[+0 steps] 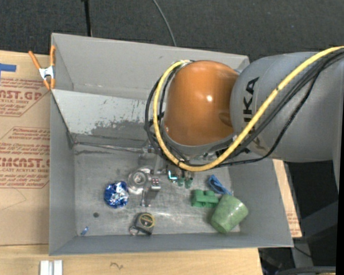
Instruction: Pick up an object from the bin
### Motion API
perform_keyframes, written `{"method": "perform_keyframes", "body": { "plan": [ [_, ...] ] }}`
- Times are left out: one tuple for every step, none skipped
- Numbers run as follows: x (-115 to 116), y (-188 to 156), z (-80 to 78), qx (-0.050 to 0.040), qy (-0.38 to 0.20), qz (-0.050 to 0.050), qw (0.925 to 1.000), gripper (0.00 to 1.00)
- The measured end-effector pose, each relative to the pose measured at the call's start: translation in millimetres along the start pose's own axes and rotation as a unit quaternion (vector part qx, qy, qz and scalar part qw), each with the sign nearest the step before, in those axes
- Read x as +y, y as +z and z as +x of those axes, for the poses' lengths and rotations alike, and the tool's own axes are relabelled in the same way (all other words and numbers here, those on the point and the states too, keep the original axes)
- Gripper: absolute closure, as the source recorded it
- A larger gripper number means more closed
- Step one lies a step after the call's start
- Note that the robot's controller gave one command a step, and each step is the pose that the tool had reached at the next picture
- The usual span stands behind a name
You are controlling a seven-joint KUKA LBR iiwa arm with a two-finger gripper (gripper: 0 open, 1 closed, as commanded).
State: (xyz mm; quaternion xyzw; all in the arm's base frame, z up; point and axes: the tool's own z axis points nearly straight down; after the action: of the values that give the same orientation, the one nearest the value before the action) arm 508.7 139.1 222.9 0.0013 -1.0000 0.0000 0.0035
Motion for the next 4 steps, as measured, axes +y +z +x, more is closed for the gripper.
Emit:
{"method": "perform_keyframes", "body": {
  "plan": [
    [24.2,151.8,-47.9,-0.0071,-0.085,-0.001,0.9964,0.0],
    [24.9,150.0,-49.0,-0.0047,-0.085,0.0,0.9964,0.0],
    [24.5,149.2,-39.0,-0.0098,-0.09,-0.001,0.9959,0.0],
    [25.1,148.3,-40.3,-0.0061,-0.09,-0.001,0.996,0.0]
  ]
}}
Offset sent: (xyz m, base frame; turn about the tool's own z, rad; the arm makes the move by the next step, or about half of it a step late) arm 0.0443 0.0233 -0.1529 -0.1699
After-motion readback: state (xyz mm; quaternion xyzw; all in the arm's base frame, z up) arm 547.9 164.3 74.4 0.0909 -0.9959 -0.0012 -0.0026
